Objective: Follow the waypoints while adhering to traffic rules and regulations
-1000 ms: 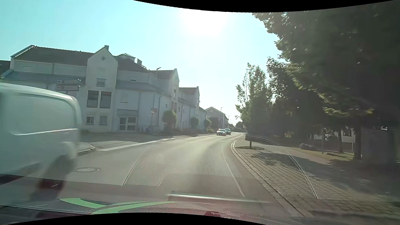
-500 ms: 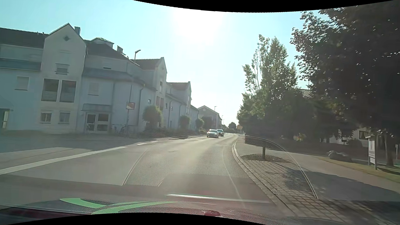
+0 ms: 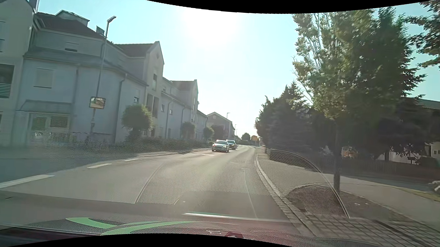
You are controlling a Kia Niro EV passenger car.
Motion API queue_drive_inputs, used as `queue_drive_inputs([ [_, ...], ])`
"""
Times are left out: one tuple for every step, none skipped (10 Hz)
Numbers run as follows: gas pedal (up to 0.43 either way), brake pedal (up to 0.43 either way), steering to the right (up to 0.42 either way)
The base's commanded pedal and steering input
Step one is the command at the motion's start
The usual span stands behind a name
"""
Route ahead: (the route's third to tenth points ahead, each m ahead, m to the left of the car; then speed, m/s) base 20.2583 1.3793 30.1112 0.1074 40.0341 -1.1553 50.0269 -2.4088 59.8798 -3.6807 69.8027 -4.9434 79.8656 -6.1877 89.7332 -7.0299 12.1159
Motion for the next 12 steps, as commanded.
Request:
queue_drive_inputs([
  [0.059, 0.0, 0.034],
  [0.059, 0.0, 0.034],
  [0.059, 0.0, 0.034],
  [0.067, 0.0, 0.034],
  [0.067, 0.0, 0.035],
  [0.067, 0.0, 0.035],
  [0.067, 0.0, 0.034],
  [0.067, 0.0, 0.032],
  [0.067, 0.0, 0.029],
  [0.067, 0.0, 0.024],
  [0.067, 0.0, 0.022],
  [0.079, 0.0, 0.021],
])
